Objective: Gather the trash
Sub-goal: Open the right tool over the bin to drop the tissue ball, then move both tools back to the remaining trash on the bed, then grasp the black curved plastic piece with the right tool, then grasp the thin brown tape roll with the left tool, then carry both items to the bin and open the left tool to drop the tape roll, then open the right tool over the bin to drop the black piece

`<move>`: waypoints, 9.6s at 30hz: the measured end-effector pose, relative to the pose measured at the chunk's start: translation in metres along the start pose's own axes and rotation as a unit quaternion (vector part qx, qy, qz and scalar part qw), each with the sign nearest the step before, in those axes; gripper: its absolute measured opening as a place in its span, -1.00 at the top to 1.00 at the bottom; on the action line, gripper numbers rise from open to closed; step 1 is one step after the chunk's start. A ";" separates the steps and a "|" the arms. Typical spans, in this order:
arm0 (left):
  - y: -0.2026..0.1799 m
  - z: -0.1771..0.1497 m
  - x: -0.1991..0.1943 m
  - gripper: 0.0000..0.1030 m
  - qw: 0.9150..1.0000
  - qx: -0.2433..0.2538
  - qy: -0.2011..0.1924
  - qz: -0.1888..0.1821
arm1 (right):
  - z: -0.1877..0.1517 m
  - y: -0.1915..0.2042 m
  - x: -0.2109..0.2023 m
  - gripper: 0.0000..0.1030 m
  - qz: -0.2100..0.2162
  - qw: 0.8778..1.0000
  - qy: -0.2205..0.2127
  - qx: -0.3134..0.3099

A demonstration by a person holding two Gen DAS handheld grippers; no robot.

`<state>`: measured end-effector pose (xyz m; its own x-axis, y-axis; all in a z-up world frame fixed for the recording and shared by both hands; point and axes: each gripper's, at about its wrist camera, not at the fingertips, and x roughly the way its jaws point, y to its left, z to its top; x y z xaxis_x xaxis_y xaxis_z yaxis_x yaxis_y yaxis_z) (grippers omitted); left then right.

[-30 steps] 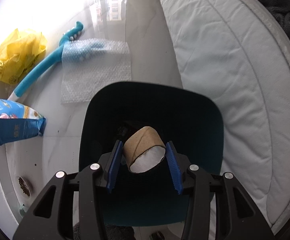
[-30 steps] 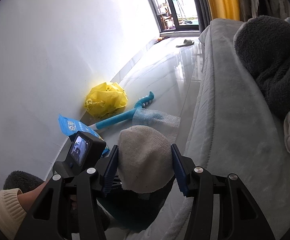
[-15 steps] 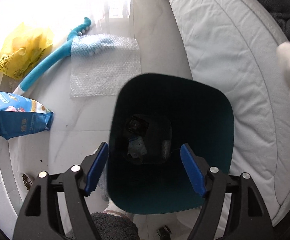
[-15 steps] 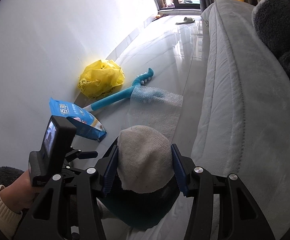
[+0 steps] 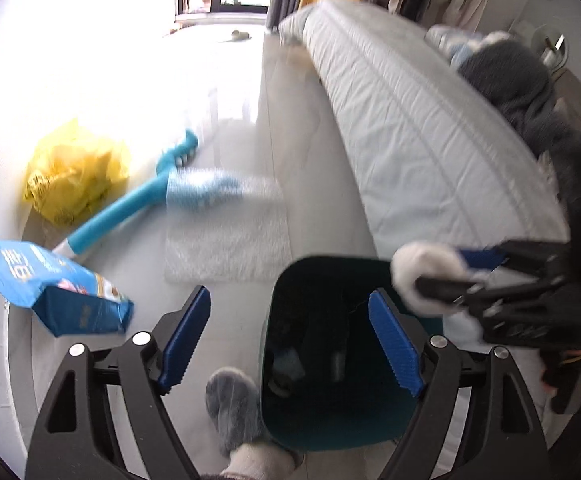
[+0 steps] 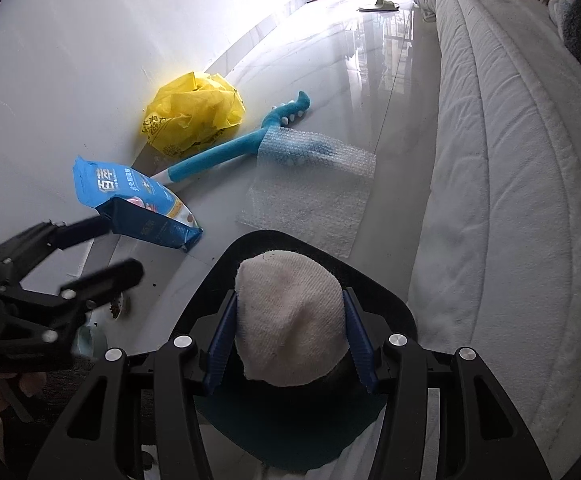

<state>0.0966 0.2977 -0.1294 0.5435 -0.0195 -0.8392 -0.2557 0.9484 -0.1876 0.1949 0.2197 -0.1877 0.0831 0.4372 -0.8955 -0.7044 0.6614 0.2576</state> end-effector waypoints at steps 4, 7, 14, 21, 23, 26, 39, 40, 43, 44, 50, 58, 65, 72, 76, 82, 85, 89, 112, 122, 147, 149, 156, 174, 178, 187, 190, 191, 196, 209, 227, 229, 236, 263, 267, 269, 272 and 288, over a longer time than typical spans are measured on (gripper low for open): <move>-0.002 0.010 -0.026 -0.64 0.999 0.009 -0.050 -0.003 | 0.000 0.006 0.014 -0.02 -0.004 1.000 0.014 -0.002; -0.007 0.018 -0.044 -0.65 0.996 0.017 -0.085 -0.005 | -0.004 0.006 0.023 -0.02 -0.011 1.000 0.026 -0.003; -0.020 0.033 -0.084 -0.68 0.988 0.018 -0.153 -0.023 | -0.014 0.004 0.042 -0.02 -0.029 0.998 0.056 -0.010; -0.038 0.037 -0.109 -0.68 0.980 0.042 -0.195 -0.021 | -0.018 0.003 0.043 -0.05 -0.041 0.997 0.063 -0.012; -0.042 0.036 -0.113 -0.68 0.977 0.053 -0.204 -0.018 | -0.019 0.003 0.044 -0.06 -0.043 0.997 0.066 -0.012; -0.051 0.036 -0.123 -0.73 0.972 0.067 -0.223 -0.017 | -0.022 0.003 0.047 -0.31 -0.044 0.996 0.074 -0.011; -0.100 0.046 -0.136 -0.80 0.962 0.090 -0.254 -0.032 | -0.027 0.000 -0.017 -0.55 -0.027 0.999 -0.025 -0.031; -0.104 0.046 -0.136 -0.81 0.962 0.092 -0.255 -0.032 | -0.025 0.000 -0.025 -0.55 -0.026 0.998 -0.036 -0.032; -0.118 0.050 -0.134 -0.81 0.962 0.098 -0.254 -0.034 | -0.026 -0.007 -0.050 -0.56 -0.019 0.996 -0.077 -0.031; -0.124 0.051 -0.132 -0.81 0.962 0.100 -0.252 -0.035 | -0.026 -0.011 -0.057 -0.56 -0.021 0.996 -0.087 -0.030; -0.152 0.056 -0.123 -0.81 0.962 0.105 -0.247 -0.048 | -0.026 -0.033 -0.102 -0.56 -0.029 0.990 -0.137 -0.031; -0.191 0.058 -0.110 -0.81 0.961 0.119 -0.242 -0.061 | -0.038 -0.070 -0.158 -0.56 -0.065 0.979 -0.188 -0.038; -0.222 0.060 -0.099 -0.81 0.961 0.117 -0.232 -0.091 | -0.059 -0.121 -0.193 -0.56 -0.095 0.972 -0.214 0.001; -0.258 0.059 -0.088 -0.82 0.959 0.131 -0.228 -0.110 | -0.082 -0.167 -0.215 -0.56 -0.120 0.965 -0.228 0.041; -0.273 0.057 -0.079 -0.82 0.959 0.138 -0.220 -0.116 | -0.093 -0.183 -0.221 -0.56 -0.131 0.963 -0.230 0.053; -0.290 0.056 -0.068 -0.82 0.959 0.144 -0.209 -0.129 | -0.111 -0.202 -0.231 -0.56 -0.136 0.962 -0.230 0.061; -0.299 0.055 -0.062 -0.82 0.958 0.148 -0.204 -0.136 | -0.117 -0.211 -0.235 -0.56 -0.143 0.961 -0.233 0.047; -0.312 0.053 -0.052 -0.82 0.959 0.153 -0.190 -0.147 | -0.125 -0.230 -0.234 -0.56 -0.152 0.960 -0.229 0.056; -0.386 0.043 0.010 -0.82 0.960 0.160 -0.122 -0.195 | -0.174 -0.312 -0.230 -0.53 -0.166 0.954 -0.221 0.118; -0.412 0.039 0.047 -0.77 0.963 0.138 -0.077 -0.217 | -0.174 -0.326 -0.213 -0.18 -0.157 0.956 -0.214 0.125; -0.437 0.038 0.100 -0.29 0.971 0.110 -0.011 -0.212 | -0.148 -0.352 -0.184 0.23 -0.123 0.963 -0.205 0.121; -0.436 0.039 0.103 -0.22 0.971 0.106 -0.007 -0.214 | -0.150 -0.352 -0.186 0.28 -0.123 0.963 -0.207 0.119; -0.428 0.039 0.109 -0.03 0.971 0.088 0.002 -0.222 | -0.153 -0.351 -0.195 0.53 -0.127 0.960 -0.218 0.119; -0.401 0.033 0.074 -0.02 0.969 0.103 -0.026 -0.222 | -0.181 -0.332 -0.226 0.62 -0.140 0.952 -0.229 0.149; -0.391 0.030 0.061 -0.02 0.971 0.111 -0.036 -0.210 | -0.187 -0.316 -0.236 0.62 -0.144 0.951 -0.229 0.147; -0.360 0.026 0.036 -0.02 0.974 0.118 -0.058 -0.186 | -0.188 -0.273 -0.254 0.62 -0.144 0.950 -0.237 0.145; -0.349 0.024 0.029 -0.02 0.974 0.130 -0.063 -0.175 | -0.188 -0.254 -0.258 0.62 -0.139 0.949 -0.243 0.148; -0.344 0.022 0.027 -0.02 0.974 0.134 -0.065 -0.171 | -0.184 -0.253 -0.257 0.62 -0.138 0.949 -0.243 0.150; -0.320 0.016 0.019 -0.02 0.975 0.151 -0.070 -0.149 | -0.173 -0.220 -0.261 0.62 -0.123 0.948 -0.254 0.147; -0.230 0.017 0.015 -0.02 0.987 0.110 -0.065 -0.101 | -0.112 -0.134 -0.255 0.62 -0.087 0.956 -0.266 0.086; -0.096 -0.015 0.065 -0.02 0.998 0.022 0.063 -0.014 | -0.055 -0.045 -0.189 0.62 -0.047 0.977 -0.206 0.021; -0.084 -0.023 0.074 -0.02 0.996 0.018 0.090 -0.005 | -0.049 -0.037 -0.182 0.62 -0.045 0.979 -0.199 0.013; -0.051 -0.047 0.094 -0.03 0.989 -0.006 0.150 0.013 | -0.036 -0.014 -0.162 0.62 -0.036 0.983 -0.181 -0.003; 0.006 -0.014 -0.029 -0.52 0.999 -0.004 -0.042 0.023 | -0.027 0.009 -0.018 0.62 -0.052 0.998 -0.026 -0.004; 0.015 -0.010 -0.045 -0.52 0.998 -0.009 -0.065 0.021 | -0.030 0.009 0.011 0.62 -0.061 0.998 0.007 -0.005; 0.019 -0.010 -0.049 -0.52 0.997 -0.011 -0.070 0.020 | -0.031 0.008 0.020 0.62 -0.064 0.998 0.019 -0.007; 0.024 -0.010 -0.056 -0.52 0.997 -0.015 -0.077 0.016 | -0.034 0.012 0.034 0.62 -0.065 0.997 0.036 -0.011; 0.019 -0.003 -0.084 -0.52 0.993 -0.005 -0.120 -0.007 | -0.051 0.018 0.071 0.62 -0.089 0.991 0.097 -0.040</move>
<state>0.0433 0.3162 -0.0638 0.7215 0.0435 -0.6910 -0.2538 0.9452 -0.2054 0.1522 0.2317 -0.2647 0.0797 0.1885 -0.9788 -0.7444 0.6644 0.0673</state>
